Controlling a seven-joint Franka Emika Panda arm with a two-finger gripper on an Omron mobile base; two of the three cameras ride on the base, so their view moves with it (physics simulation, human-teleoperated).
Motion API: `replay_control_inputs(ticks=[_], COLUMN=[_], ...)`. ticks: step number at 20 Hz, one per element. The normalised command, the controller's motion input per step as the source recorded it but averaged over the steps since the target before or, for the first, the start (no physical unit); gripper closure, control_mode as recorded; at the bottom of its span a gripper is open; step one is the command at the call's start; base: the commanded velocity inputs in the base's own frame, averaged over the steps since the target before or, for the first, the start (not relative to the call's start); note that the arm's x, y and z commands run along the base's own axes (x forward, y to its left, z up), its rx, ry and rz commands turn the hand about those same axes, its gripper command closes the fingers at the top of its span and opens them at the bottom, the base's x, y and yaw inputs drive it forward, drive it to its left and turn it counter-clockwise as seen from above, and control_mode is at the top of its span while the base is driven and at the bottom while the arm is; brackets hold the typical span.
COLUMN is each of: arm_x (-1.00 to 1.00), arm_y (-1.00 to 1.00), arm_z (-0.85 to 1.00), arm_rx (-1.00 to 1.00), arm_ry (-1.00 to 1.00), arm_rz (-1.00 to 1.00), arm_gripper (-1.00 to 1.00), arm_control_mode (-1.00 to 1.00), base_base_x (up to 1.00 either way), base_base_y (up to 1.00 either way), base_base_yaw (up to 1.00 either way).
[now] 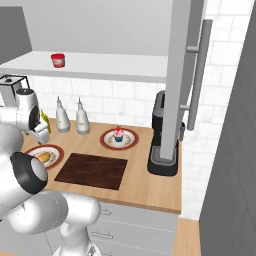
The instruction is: From the different types of pastries on the counter, select a croissant and place it on the cutting board. Then retrieve a jar of jam from the cabinet and place it alongside the croissant on the cutting board.
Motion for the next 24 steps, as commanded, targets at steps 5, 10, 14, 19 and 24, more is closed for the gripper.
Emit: replay_control_inputs(ticks=[5,10,14,19,24], arm_x=[0.00,0.04,0.07,0.02,0.00], arm_y=[0.00,0.00,0.00,0.01,0.11], arm_z=[-0.31,-0.27,-0.30,-0.27,-0.19], arm_rx=[0.00,0.00,0.00,0.00,0.00], arm_ry=[0.00,0.00,0.00,0.00,0.00], arm_rz=[-0.14,-0.02,-0.01,0.00,-0.02], arm_gripper=[-1.00,-1.00,-1.00,-1.00,-1.00], arm_control_mode=[-1.00,-1.00,-1.00,-1.00,-1.00], base_base_x=[0.00,0.00,0.00,0.00,0.00], base_base_y=[0.00,0.00,0.00,0.00,0.00], base_base_yaw=[0.00,0.00,0.00,0.00,0.00])
